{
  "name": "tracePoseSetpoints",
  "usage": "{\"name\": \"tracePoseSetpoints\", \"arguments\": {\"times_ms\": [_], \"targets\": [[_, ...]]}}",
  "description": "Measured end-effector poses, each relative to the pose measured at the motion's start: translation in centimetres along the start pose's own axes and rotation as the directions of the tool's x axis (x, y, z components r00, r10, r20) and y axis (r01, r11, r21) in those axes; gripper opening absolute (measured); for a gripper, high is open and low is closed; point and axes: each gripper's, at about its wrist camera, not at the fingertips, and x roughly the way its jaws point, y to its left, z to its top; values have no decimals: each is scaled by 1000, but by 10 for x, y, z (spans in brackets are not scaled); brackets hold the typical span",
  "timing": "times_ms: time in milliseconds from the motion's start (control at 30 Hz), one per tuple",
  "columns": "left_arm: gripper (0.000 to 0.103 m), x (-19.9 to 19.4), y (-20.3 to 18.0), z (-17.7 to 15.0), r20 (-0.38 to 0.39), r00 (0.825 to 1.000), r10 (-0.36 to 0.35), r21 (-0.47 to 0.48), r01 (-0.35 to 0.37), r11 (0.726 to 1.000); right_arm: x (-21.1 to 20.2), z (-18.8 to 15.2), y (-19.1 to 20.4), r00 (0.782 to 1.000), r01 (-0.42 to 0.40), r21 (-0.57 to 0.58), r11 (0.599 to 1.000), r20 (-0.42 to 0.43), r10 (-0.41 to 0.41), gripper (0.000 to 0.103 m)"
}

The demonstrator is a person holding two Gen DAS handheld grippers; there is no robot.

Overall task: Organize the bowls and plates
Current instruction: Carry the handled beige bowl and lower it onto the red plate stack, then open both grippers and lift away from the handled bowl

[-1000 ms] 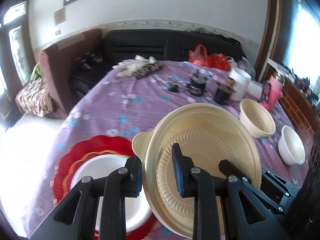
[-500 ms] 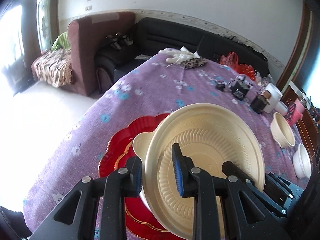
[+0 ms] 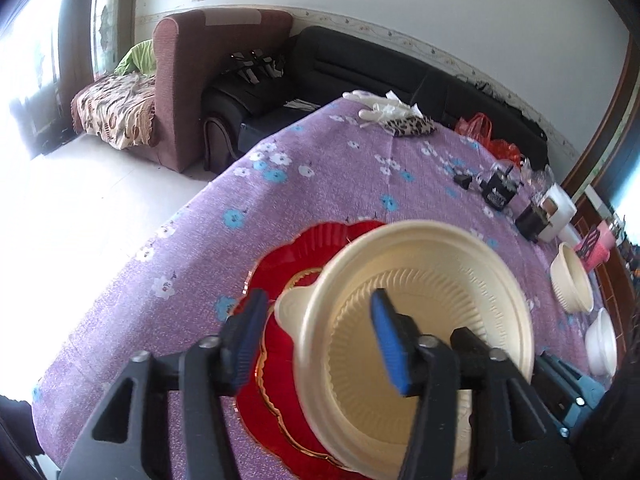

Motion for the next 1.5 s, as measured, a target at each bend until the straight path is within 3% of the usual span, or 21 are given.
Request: {"name": "tracePoseSetpoints", "arguments": {"times_ms": [200, 467, 533, 667, 767, 933, 1067, 1300, 1500], "targets": [[58, -12, 13, 1, 22, 999, -32, -52, 33, 998, 1, 0, -4, 1000, -6, 39, 999, 5, 5, 19], [62, -35, 19, -1, 63, 997, -53, -64, 57, 996, -8, 1, 9, 998, 5, -1, 1000, 62, -5, 53], [63, -41, 20, -2, 75, 996, -56, -64, 61, 996, -10, 0, 16, 996, 42, -39, 998, 82, -38, 56], [64, -49, 22, -4, 87, 994, -67, -64, 73, 995, -13, -4, 29, 977, 179, -130, 975, 140, -160, 72], [64, -56, 24, -5, 95, 993, -76, -71, 83, 994, -14, -5, 33, 970, 211, -163, 964, 154, -187, 72], [65, -71, 27, -6, 120, 990, -76, -68, 84, 994, -31, 0, 20, 984, 101, -95, 990, 155, -85, 73], [74, -86, 22, -10, 156, 986, -52, -43, 59, 997, -49, 0, 11, 982, 72, -46, 996, 176, -63, 76], [81, -108, -22, -27, 227, 974, 21, 95, -44, 994, -75, -19, -28, 984, 60, 42, 997, 168, -66, 76], [85, -115, -82, -49, 251, 968, 2, 259, -69, 963, -90, -50, -80, 982, 112, 122, 986, 137, -128, 76]]}}
